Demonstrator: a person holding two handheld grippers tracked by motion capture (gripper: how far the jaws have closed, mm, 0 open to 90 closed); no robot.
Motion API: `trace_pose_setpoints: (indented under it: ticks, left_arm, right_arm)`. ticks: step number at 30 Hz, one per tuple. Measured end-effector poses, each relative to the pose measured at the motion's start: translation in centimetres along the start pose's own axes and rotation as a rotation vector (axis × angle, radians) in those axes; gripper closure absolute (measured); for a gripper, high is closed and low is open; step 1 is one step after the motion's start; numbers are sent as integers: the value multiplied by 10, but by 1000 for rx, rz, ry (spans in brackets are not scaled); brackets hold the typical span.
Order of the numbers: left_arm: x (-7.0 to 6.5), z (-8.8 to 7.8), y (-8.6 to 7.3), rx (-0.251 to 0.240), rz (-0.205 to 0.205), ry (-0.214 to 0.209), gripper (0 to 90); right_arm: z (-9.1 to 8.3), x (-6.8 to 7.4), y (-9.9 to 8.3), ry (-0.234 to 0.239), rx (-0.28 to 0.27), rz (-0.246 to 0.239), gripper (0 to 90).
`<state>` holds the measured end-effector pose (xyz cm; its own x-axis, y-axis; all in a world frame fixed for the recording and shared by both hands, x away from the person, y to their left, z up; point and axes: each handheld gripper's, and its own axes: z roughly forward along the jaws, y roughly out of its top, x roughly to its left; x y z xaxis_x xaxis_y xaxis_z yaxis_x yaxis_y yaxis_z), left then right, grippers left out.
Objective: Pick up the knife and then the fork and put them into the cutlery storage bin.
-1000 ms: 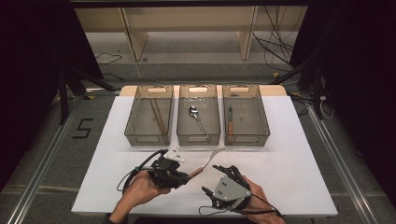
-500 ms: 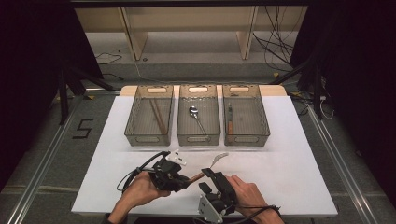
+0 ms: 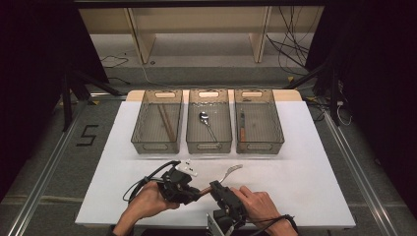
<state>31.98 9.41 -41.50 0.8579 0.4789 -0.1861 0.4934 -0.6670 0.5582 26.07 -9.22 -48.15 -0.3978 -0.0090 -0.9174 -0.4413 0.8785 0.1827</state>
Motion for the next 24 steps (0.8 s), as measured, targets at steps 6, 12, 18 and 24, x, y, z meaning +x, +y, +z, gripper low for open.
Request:
trace_pose_setpoints:
  ticks: [6, 12, 18, 24]
  left_arm:
    - [0, 0, 0, 6, 0, -13, 805]
    - [1, -2, 0, -8, 6, -20, 793]
    - [6, -12, -2, -61, -21, -3, 599]
    - [16, -30, -7, -142, -63, 52, 448]
  right_arm:
    - [-1, 2, 1, -7, -1, -26, 745]
    - [-1, 5, 0, -13, 5, -83, 777]
    - [-2, 2, -2, -10, 21, -84, 780]
    - [-5, -6, -11, -26, 55, -69, 780]
